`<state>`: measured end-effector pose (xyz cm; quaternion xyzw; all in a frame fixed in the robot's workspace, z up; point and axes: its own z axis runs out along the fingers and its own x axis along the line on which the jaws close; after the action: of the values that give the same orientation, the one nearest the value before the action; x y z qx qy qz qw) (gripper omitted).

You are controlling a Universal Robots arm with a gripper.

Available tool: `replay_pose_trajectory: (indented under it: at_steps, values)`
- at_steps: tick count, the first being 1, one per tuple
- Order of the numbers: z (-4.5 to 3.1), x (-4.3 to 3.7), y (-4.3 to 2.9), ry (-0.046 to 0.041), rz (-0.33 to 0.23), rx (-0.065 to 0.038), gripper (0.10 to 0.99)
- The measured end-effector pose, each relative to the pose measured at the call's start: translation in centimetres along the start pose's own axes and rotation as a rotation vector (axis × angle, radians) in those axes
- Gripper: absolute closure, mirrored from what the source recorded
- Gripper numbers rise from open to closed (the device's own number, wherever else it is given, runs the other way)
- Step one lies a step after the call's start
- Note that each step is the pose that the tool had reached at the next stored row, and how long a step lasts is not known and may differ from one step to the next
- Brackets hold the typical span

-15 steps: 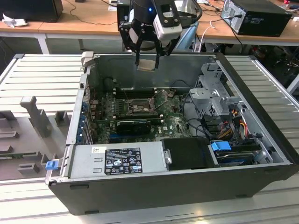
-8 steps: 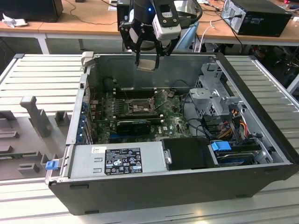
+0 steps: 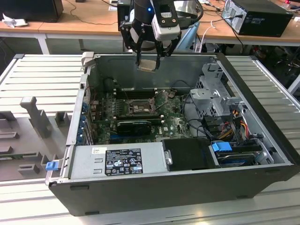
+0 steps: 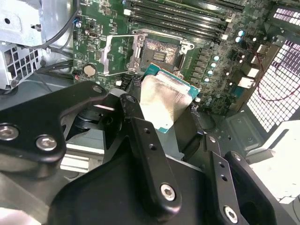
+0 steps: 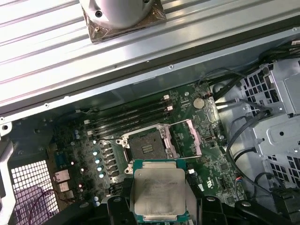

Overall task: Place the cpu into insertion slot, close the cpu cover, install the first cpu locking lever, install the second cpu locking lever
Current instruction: 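Place the cpu into insertion slot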

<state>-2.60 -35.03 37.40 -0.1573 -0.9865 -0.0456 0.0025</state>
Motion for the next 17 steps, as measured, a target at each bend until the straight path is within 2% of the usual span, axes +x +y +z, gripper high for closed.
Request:
replay_pose_trajectory:
  at_steps: [17]
  values:
    - [0.00,0.00,0.00,-0.0071,0.080,-0.002,0.561]
